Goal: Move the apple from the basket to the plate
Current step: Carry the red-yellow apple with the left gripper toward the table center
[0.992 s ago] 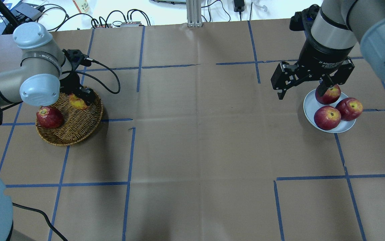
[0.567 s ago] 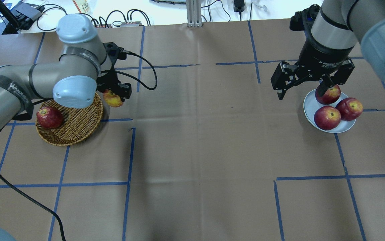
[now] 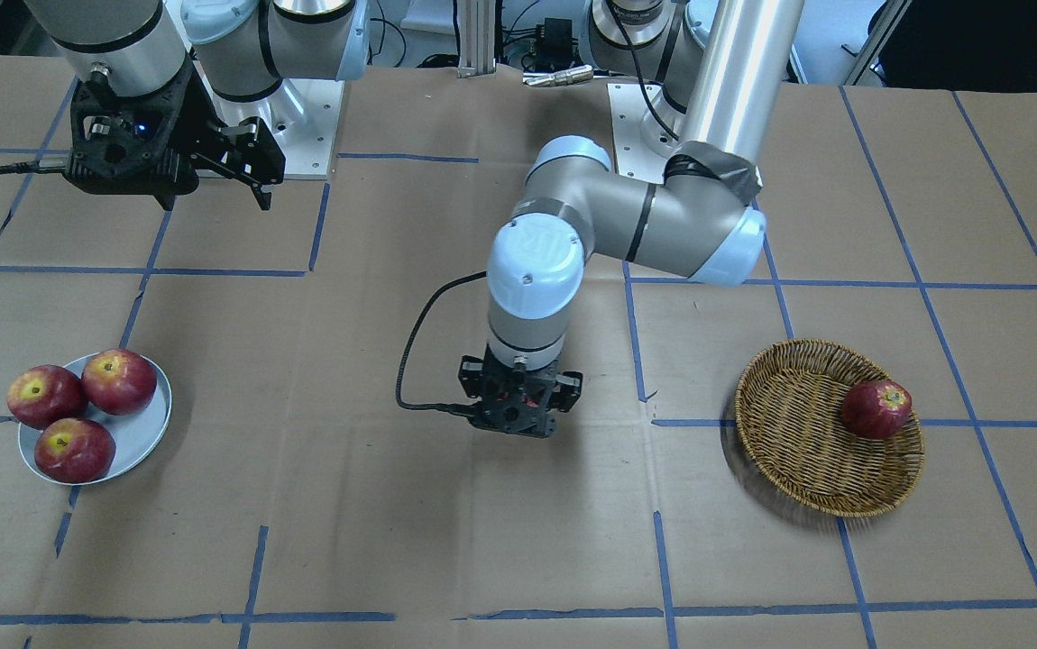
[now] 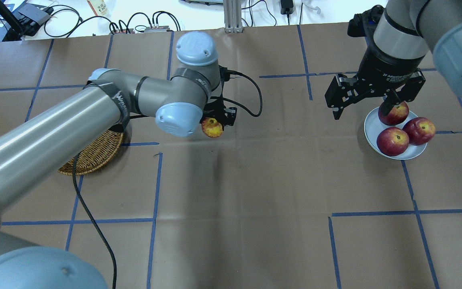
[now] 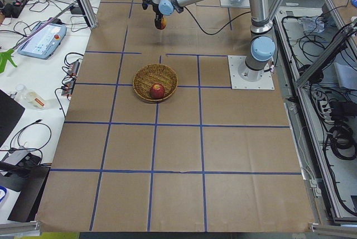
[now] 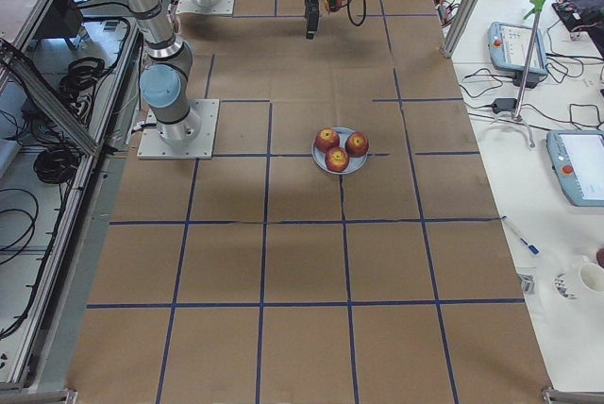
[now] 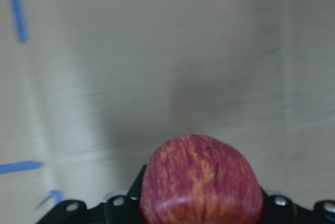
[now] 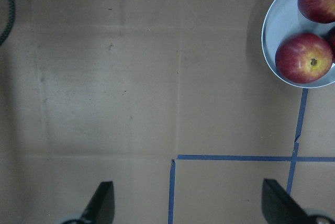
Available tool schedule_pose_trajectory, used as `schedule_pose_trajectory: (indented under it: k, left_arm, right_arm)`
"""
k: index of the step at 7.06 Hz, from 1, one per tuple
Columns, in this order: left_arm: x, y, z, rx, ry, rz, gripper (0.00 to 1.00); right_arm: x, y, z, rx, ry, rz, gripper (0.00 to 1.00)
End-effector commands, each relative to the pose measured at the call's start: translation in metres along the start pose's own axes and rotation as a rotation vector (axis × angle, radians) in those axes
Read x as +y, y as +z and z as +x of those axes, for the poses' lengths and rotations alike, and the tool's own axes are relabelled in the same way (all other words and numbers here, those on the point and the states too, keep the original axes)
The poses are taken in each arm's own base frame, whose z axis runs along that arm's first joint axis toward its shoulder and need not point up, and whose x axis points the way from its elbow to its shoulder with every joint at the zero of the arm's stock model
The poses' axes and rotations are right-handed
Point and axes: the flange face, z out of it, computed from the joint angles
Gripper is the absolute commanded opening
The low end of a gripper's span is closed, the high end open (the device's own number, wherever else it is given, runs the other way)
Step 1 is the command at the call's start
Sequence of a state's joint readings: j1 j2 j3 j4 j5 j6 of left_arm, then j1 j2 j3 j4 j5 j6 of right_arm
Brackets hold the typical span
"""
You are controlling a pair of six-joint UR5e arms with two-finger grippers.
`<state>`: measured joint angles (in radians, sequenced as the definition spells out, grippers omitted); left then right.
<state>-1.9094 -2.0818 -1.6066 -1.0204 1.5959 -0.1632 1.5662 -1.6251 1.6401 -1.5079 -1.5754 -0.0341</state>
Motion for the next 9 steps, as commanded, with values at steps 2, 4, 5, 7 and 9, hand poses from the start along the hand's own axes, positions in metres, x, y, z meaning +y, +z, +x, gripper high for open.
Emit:
schedule_pose_trajectory:
  k: [2, 4, 5, 7, 9]
  left_arm:
    - [-0.010, 0.037, 0.055, -0.041, 0.028, -0.009, 0.23]
    - [-0.010, 0.044, 0.057, -0.039, 0.040, -0.007, 0.25]
    - [-0.011, 0.046, 0.056, -0.039, 0.039, -0.010, 0.31]
    - [-0.009, 0.051, 0.054, -0.047, 0.041, -0.017, 0.84]
    - [-0.010, 0.043, 0.055, -0.040, 0.040, -0.007, 0.99]
  right_arm:
    - [0.000, 0.002, 0.000, 0.000, -0.001, -0.003, 1.00]
    - [0.000, 0.002, 0.000, 0.000, 0.000, -0.003, 1.00]
    - [0.000, 0.002, 0.000, 0.000, -0.001, -0.003, 1.00]
    - [0.000, 0.002, 0.000, 0.000, -0.001, -0.005, 1.00]
    - [0.000, 0.002, 0.000, 0.000, -0.003, -0.005, 1.00]
